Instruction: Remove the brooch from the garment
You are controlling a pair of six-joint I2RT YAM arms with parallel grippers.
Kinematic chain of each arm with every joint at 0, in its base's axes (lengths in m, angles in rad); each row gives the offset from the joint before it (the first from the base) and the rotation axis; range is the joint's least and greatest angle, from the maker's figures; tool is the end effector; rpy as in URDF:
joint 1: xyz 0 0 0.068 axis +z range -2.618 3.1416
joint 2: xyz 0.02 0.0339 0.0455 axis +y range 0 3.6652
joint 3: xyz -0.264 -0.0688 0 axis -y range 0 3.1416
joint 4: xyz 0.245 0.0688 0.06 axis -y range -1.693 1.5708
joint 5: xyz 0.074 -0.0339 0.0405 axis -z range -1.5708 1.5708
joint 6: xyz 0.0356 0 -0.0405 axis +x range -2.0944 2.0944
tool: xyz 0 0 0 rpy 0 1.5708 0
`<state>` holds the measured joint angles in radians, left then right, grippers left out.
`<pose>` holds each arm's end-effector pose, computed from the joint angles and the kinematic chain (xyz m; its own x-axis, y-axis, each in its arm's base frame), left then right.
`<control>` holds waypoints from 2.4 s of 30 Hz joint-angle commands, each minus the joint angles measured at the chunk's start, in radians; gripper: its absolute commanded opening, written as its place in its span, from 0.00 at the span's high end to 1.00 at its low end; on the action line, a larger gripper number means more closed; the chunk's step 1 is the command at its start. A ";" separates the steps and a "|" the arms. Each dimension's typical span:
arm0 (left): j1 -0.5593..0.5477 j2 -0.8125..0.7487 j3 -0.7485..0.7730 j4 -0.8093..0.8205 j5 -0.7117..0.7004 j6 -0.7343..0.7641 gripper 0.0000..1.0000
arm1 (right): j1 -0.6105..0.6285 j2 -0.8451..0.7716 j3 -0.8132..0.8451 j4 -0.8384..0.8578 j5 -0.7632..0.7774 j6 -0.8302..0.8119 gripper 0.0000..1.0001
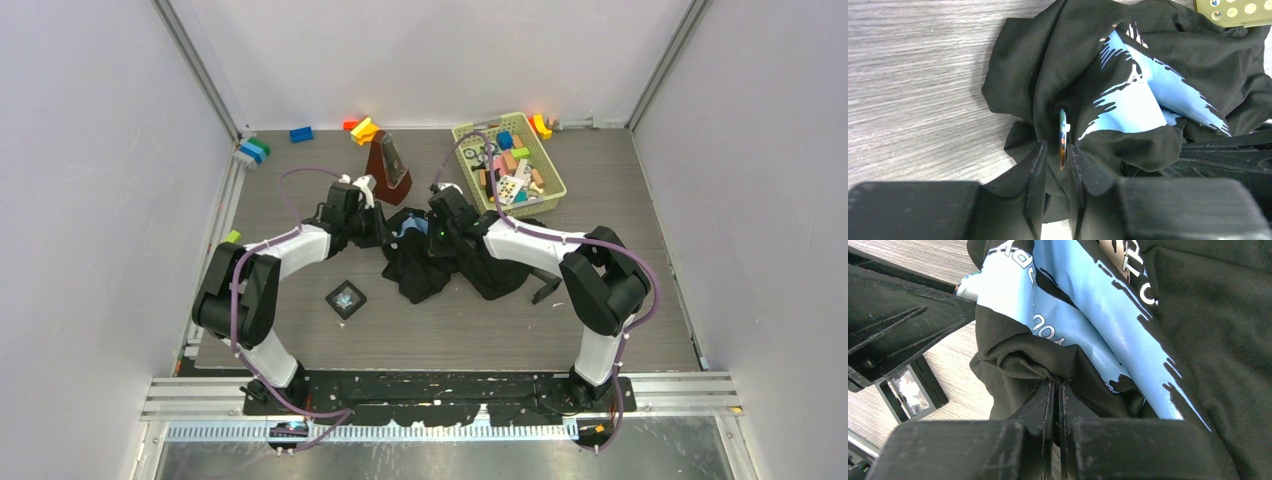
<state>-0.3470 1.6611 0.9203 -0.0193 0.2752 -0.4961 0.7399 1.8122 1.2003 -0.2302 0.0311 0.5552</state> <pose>0.3198 -0.1259 0.1808 -0.8138 -0.1928 -0.5483 0.1423 0.8485 -0.5096 0.2896 0.2629 0.1965 -0.8154 -0.0310 -0.5781 -0.2692 0.9043 0.3313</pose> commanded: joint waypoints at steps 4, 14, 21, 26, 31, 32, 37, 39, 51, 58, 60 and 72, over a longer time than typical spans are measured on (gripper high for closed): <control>0.022 -0.056 -0.021 0.014 0.018 -0.002 0.75 | -0.005 -0.024 0.003 0.033 0.001 -0.004 0.99; 0.026 -0.065 -0.031 0.041 0.034 -0.001 0.94 | -0.007 -0.011 0.007 0.032 -0.004 -0.006 1.00; 0.043 -0.076 -0.040 0.056 0.058 -0.027 1.00 | -0.008 -0.014 0.004 0.044 -0.077 -0.005 0.99; 0.109 -0.103 -0.059 0.118 0.189 -0.099 1.00 | -0.001 -0.021 -0.010 0.019 -0.155 0.076 0.99; 0.125 -0.166 -0.078 0.117 0.259 -0.142 1.00 | 0.001 -0.090 -0.088 0.022 -0.137 0.092 0.93; 0.126 -0.182 -0.090 0.129 0.278 -0.160 1.00 | 0.001 -0.098 -0.096 0.017 -0.139 0.093 0.90; 0.129 -0.280 -0.205 0.275 0.369 -0.317 1.00 | -0.005 -0.223 -0.142 0.052 -0.145 0.155 0.47; 0.128 -0.322 -0.264 0.381 0.382 -0.401 1.00 | -0.013 -0.287 -0.180 0.101 -0.128 0.209 0.36; 0.117 -0.412 -0.496 0.851 0.379 -0.744 1.00 | -0.037 -0.299 -0.314 0.649 -0.276 0.626 0.37; 0.115 -0.449 -0.533 0.913 0.356 -0.787 1.00 | -0.038 -0.251 -0.335 0.764 -0.276 0.709 0.45; 0.115 -0.456 -0.541 0.924 0.352 -0.794 1.00 | -0.038 -0.243 -0.333 0.774 -0.282 0.716 0.51; 0.111 -0.449 -0.545 0.935 0.350 -0.787 1.00 | -0.039 -0.206 -0.310 0.752 -0.321 0.699 0.70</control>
<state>-0.2276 1.2236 0.3710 0.8375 0.6243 -1.2797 0.7017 1.5894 0.8639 0.4759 -0.2661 1.2640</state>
